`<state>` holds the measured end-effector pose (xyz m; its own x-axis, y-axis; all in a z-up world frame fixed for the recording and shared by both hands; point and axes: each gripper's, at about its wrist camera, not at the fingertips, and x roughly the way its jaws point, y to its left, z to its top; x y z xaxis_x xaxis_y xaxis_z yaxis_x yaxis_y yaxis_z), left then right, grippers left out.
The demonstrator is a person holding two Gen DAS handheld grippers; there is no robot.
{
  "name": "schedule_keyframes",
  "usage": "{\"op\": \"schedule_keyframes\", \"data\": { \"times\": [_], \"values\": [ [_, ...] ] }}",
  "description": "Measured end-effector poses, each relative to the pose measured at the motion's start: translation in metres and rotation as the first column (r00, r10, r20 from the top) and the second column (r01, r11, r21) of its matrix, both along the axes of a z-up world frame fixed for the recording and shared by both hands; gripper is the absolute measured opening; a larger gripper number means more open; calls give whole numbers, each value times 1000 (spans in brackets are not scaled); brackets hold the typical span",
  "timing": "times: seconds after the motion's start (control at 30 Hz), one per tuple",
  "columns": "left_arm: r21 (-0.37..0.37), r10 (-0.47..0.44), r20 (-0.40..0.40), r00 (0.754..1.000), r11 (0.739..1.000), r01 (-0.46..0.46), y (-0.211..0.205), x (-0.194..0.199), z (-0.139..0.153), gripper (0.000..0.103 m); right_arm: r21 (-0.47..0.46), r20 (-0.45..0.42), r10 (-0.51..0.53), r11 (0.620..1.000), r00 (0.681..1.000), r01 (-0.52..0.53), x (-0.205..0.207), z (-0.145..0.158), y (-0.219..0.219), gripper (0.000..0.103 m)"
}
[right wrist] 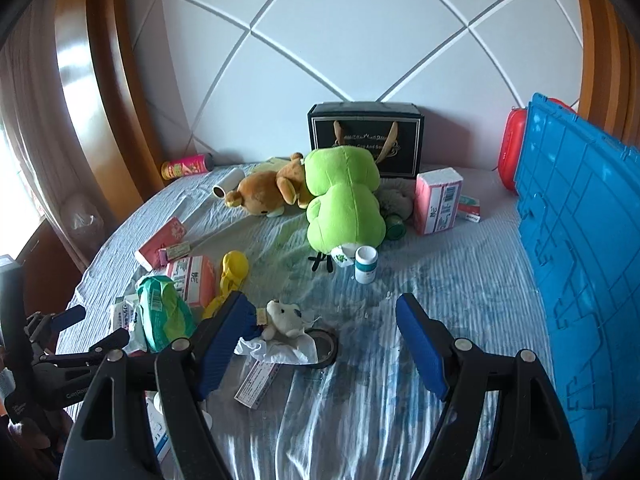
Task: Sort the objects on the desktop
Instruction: 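Withdraw both open tools from the crate back over the bed, then grasp the white pill bottle with the right tool while the left tool grasps the white teddy bear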
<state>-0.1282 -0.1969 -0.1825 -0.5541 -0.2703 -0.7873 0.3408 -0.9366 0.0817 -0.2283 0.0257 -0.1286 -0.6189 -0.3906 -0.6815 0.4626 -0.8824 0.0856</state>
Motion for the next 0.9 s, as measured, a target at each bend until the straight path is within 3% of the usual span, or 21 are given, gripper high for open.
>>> {"op": "schedule_keyframes", "data": {
  "times": [0.33, 0.5, 0.7, 0.8, 0.9],
  "values": [
    [22, -121, 31, 992, 992, 121, 33, -62, -19, 85, 59, 75, -40, 998, 996, 36, -49, -44, 18, 76],
    [43, -173, 46, 984, 984, 171, 41, -111, -31, 85, 100, 82, 10, 995, 997, -18, -90, -71, -3, 76],
    [62, -246, 141, 959, 969, 239, 48, -157, -63, 85, 178, 121, 42, 982, 992, -63, -151, -126, -38, 75],
    [53, -279, 200, 939, 960, 273, 54, -169, -83, 85, 197, 164, 42, 978, 986, -75, -176, -149, -46, 63],
    [66, -303, 249, 920, 953, 296, 56, -174, -100, 85, 197, 194, 34, 978, 980, -73, -193, -164, -49, 60]
  ]
}}
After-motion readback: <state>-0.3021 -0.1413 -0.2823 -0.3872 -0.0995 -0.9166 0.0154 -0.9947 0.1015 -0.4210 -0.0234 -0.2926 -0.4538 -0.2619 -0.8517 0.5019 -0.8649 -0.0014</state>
